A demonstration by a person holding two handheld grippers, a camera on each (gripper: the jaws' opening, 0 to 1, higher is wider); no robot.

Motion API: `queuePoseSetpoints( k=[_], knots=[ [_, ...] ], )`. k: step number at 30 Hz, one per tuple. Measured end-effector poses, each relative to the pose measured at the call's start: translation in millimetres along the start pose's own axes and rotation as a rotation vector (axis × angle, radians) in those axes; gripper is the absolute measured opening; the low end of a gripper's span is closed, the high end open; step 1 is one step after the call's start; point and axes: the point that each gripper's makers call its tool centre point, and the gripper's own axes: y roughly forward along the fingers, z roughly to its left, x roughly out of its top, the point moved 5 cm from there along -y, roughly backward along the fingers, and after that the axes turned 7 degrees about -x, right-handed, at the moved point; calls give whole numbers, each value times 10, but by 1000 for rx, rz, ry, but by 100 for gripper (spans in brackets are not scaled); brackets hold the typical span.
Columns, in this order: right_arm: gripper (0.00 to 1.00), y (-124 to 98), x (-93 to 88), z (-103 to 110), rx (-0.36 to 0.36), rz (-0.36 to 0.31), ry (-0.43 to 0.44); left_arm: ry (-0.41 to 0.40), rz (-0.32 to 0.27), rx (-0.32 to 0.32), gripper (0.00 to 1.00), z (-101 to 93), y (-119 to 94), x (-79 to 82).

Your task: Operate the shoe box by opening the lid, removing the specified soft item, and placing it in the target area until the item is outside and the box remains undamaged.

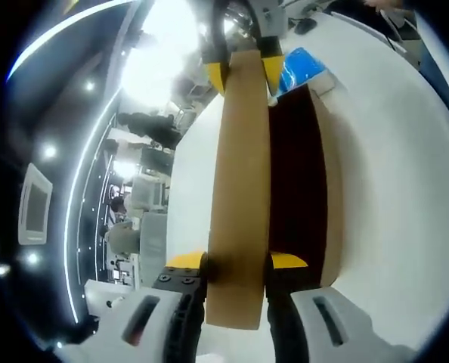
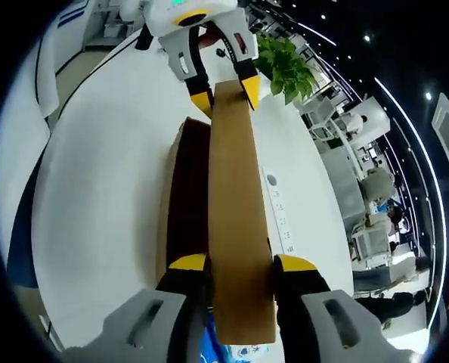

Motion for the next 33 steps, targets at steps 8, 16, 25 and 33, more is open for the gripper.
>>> queuePoseSetpoints(
  k=[8,16,25,33],
  knots=[
    [32,42,-30,113,-51,2,-21,15,2,21,30,-107,28,-20],
    [32,57,-51,192,-78,5,-44,8,-2,26,30,-180,39,-31],
    [32,73,-61,257,-106,11,-61,9,-6,27,30,-243,66,-49],
    [32,79,-85,321,-119,6,-69,-19,-17,9,31,-288,93,-55]
  ],
)
